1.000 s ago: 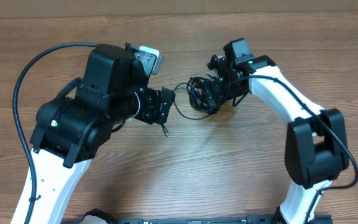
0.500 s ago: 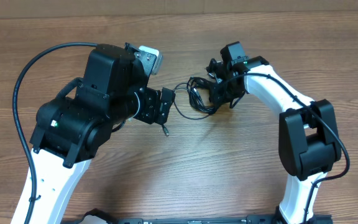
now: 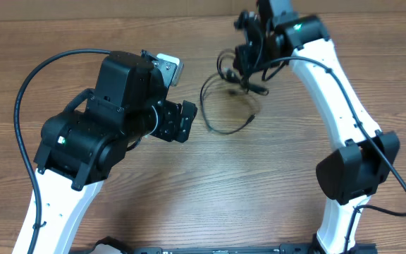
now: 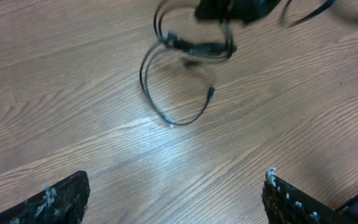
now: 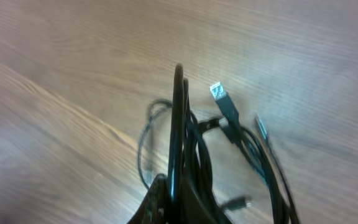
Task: Untangle cables
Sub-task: 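Lift the cable bundle up and toward the left gripper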
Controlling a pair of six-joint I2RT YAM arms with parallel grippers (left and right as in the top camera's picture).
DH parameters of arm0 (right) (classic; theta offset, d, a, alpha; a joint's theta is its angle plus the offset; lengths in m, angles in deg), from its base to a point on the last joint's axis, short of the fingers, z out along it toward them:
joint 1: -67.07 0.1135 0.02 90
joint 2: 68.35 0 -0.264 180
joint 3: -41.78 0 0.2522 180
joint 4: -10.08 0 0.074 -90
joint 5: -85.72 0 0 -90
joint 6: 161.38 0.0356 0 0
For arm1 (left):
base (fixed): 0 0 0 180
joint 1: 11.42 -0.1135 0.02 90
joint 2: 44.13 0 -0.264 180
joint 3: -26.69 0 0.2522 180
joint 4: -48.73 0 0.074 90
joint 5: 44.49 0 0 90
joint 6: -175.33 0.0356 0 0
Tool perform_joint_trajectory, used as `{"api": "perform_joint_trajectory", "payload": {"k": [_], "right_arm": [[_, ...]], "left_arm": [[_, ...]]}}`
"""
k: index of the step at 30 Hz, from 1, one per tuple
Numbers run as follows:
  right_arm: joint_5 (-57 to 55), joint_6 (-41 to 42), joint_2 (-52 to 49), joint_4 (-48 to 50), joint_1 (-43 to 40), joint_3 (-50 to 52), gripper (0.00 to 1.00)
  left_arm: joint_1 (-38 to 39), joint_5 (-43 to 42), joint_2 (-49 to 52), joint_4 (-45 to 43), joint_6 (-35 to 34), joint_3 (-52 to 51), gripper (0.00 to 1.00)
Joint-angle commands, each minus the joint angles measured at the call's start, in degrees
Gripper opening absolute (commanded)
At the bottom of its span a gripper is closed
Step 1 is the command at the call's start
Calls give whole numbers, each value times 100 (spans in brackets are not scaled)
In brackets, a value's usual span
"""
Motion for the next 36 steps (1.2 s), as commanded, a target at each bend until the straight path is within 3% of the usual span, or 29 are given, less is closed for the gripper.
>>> {"api": "perform_joint_trajectory", "payload": {"k": [1, 7, 15, 22, 32, 36], "right_arm": [[44, 20, 249, -339, -15, -1005, 4], [42, 179, 254, -1005, -17, -2398, 4], [92, 330, 275, -1458, -4, -3309, 4], [306, 448, 457, -1639, -4, -3423, 4], [310, 101, 542, -1993, -4, -3421, 4], [516, 101, 553, -2041, -4, -3421, 4]], "left_arm": [[37, 76, -59, -4, 116, 107, 88], [37, 22, -24, -4, 116, 105, 89], [37, -76, 420, -157, -2, -37, 89], [-85, -208, 1156, -796, -1884, -107, 99], [-236, -487, 1440, -1303, -3512, -105, 92], [-385, -538, 1440, -1429, -3501, -105, 96]]}}
